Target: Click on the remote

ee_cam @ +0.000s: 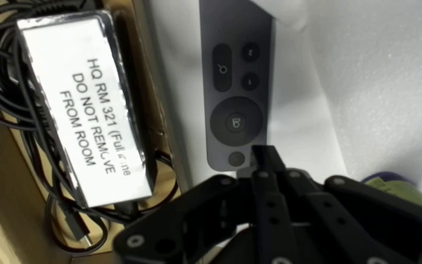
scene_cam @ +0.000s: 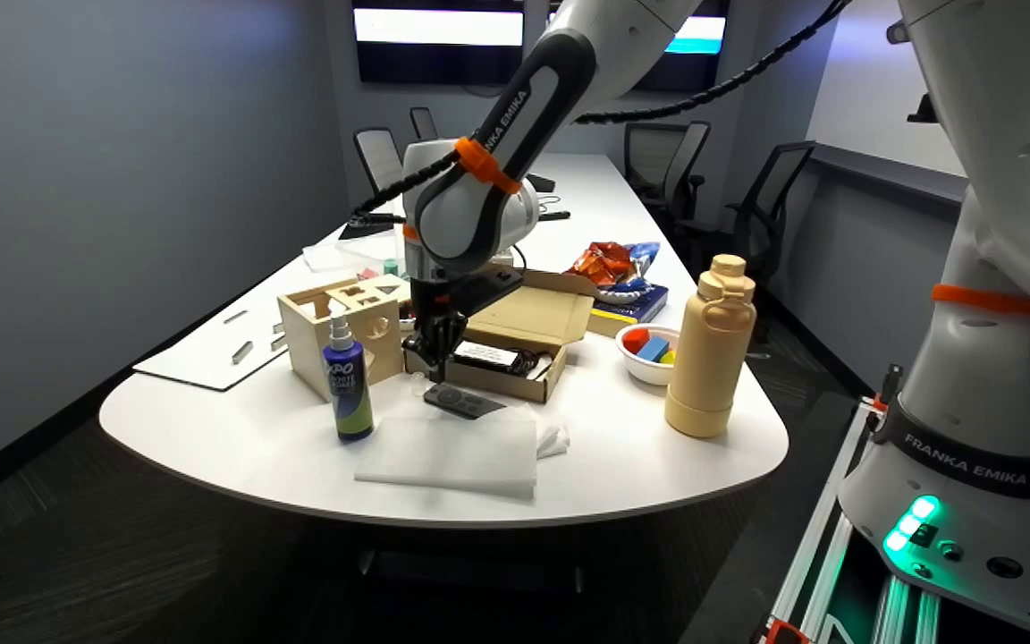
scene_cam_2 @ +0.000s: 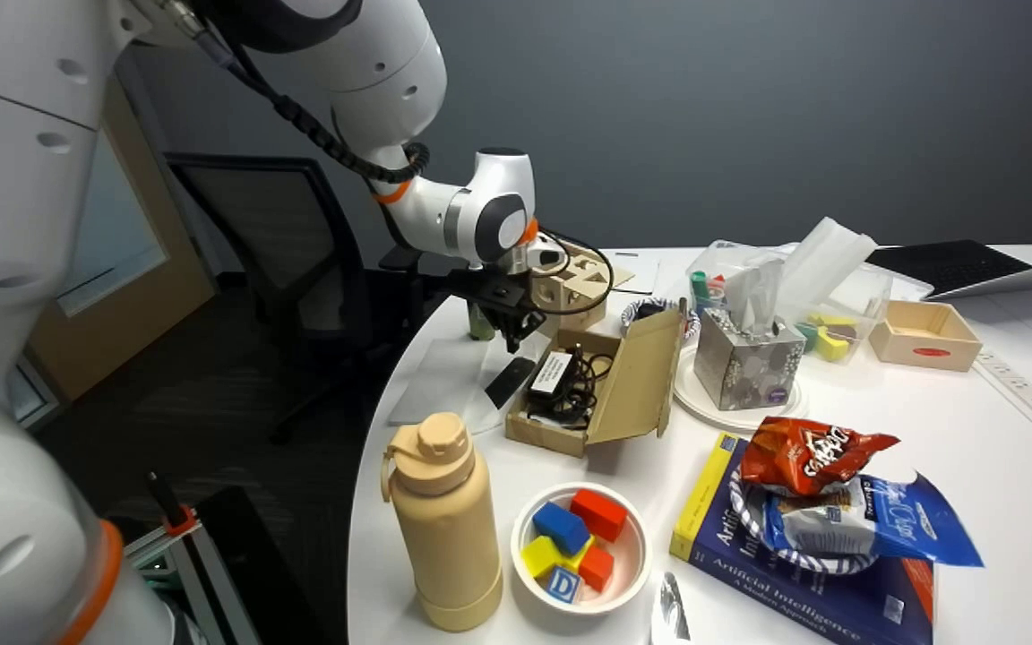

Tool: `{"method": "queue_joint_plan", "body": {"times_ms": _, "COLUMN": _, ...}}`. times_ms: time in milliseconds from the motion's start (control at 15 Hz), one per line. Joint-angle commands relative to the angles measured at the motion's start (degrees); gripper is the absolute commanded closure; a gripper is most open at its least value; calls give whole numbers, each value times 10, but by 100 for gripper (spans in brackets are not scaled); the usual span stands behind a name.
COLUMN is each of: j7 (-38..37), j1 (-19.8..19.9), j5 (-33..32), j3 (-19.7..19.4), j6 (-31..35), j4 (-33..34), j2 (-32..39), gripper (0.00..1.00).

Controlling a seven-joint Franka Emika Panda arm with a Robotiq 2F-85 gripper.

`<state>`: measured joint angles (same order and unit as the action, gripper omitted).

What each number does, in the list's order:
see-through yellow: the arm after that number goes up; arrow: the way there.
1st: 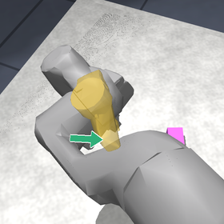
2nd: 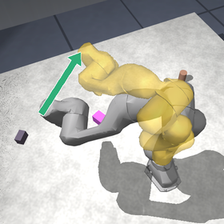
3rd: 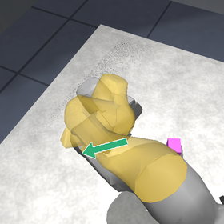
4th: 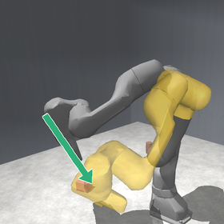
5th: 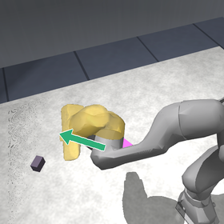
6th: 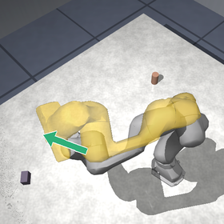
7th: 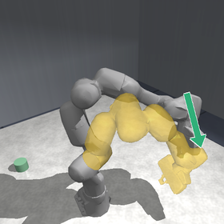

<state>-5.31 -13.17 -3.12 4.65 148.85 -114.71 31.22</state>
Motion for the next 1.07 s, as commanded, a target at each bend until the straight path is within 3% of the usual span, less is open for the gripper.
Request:
{"method": "queue_joint_plan", "body": {"times_ms": 0, "j7": -12, "j1": 0, "j5": 4, "j3": 5, "j6": -60, "j4": 3, "j2": -40, "gripper": 100}}
{"method": "queue_joint_plan", "body": {"times_ms": 67, "j7": -12, "j1": 2, "j5": 5, "j3": 7, "j6": -77, "j4": 6, "j2": -48, "gripper": 100}}
{"method": "queue_joint_plan", "body": {"times_ms": 133, "j7": -10, "j1": 4, "j5": 8, "j3": 10, "j6": -94, "j4": 9, "j2": -57, "gripper": 74}}
{"method": "queue_joint_plan", "body": {"times_ms": 267, "j7": -11, "j1": 5, "j5": 9, "j3": 12, "j6": -119, "j4": 12, "j2": -74, "gripper": 67}}
{"method": "queue_joint_plan", "body": {"times_ms": 800, "j7": -9, "j1": 11, "j5": 16, "j3": 19, "j6": -169, "j4": 20, "j2": -118, "gripper": 6}}
{"method": "queue_joint_plan", "body": {"times_ms": 867, "j7": -11, "j1": 11, "j5": 17, "j3": 19, "j6": -171, "j4": 19, "j2": -120, "gripper": 1}}
{"method": "queue_joint_plan", "body": {"times_ms": 1000, "j7": -16, "j1": 12, "j5": 16, "j3": 17, "j6": -164, "j4": 16, "j2": -125, "gripper": 0}}
